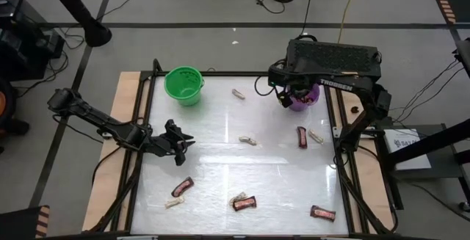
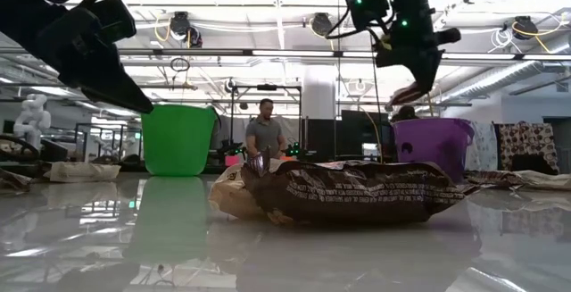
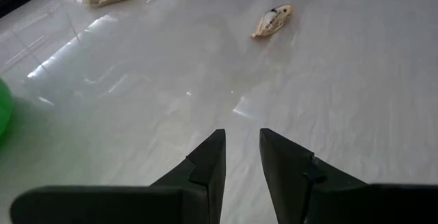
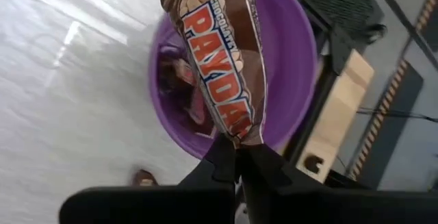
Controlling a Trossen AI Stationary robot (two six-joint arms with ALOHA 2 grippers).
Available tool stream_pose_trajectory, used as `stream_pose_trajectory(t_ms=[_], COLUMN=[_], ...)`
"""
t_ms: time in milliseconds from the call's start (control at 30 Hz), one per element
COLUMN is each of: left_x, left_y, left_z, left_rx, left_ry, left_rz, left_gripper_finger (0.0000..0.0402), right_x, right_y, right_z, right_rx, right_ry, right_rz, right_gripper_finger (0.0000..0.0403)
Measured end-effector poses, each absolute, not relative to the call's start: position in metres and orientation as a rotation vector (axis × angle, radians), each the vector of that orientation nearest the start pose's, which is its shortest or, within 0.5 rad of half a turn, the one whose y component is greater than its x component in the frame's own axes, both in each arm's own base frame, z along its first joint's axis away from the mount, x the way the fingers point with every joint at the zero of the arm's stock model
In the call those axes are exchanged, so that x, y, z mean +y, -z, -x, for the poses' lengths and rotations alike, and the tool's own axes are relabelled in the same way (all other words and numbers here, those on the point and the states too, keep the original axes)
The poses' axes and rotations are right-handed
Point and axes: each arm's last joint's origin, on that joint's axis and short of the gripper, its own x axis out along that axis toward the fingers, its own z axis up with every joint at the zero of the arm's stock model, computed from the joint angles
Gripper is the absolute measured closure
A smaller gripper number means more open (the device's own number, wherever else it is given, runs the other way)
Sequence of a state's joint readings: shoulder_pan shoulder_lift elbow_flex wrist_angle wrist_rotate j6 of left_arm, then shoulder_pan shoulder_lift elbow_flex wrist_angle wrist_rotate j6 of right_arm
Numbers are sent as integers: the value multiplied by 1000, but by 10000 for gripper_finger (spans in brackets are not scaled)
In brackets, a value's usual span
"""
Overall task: Sort candy by brand, put in halloween buckets
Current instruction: Put the brown chocolate bar into the purple bucket
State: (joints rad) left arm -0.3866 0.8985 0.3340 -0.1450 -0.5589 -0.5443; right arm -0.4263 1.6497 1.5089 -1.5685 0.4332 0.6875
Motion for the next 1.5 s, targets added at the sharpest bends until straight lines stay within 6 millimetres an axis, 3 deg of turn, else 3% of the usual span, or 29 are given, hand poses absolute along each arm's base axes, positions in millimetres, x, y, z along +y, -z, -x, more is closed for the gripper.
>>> stream_pose_trajectory(t_ms=[200, 500, 767, 933, 1133, 1333, 1500], left_x=[-49, -51, -53, -53, -53, -53, -53], left_y=[-167, -168, -163, -163, -163, -163, -163], left_z=[-160, -167, -171, -171, -171, -171, -171], left_rx=[575, 526, 542, 538, 537, 537, 537], left_ry=[-330, -326, -332, -333, -333, -333, -333], left_rz=[195, 210, 200, 203, 203, 204, 204], left_gripper_finger=[304, 304, 304, 304, 304, 304, 304], right_x=[-127, -133, -128, -114, -88, -51, -26], right_y=[-292, -268, -275, -290, -297, -276, -239], right_z=[-246, -232, -229, -223, -226, -236, -237], right_rx=[1470, 1588, 1570, 1503, 1427, 1477, 1511], right_ry=[1244, 1272, 1243, 1198, 1108, 977, 908], right_rz=[-432, -444, -427, -468, -681, -610, -590], right_gripper_finger=[395, 324, 275, 271, 271, 271, 271])
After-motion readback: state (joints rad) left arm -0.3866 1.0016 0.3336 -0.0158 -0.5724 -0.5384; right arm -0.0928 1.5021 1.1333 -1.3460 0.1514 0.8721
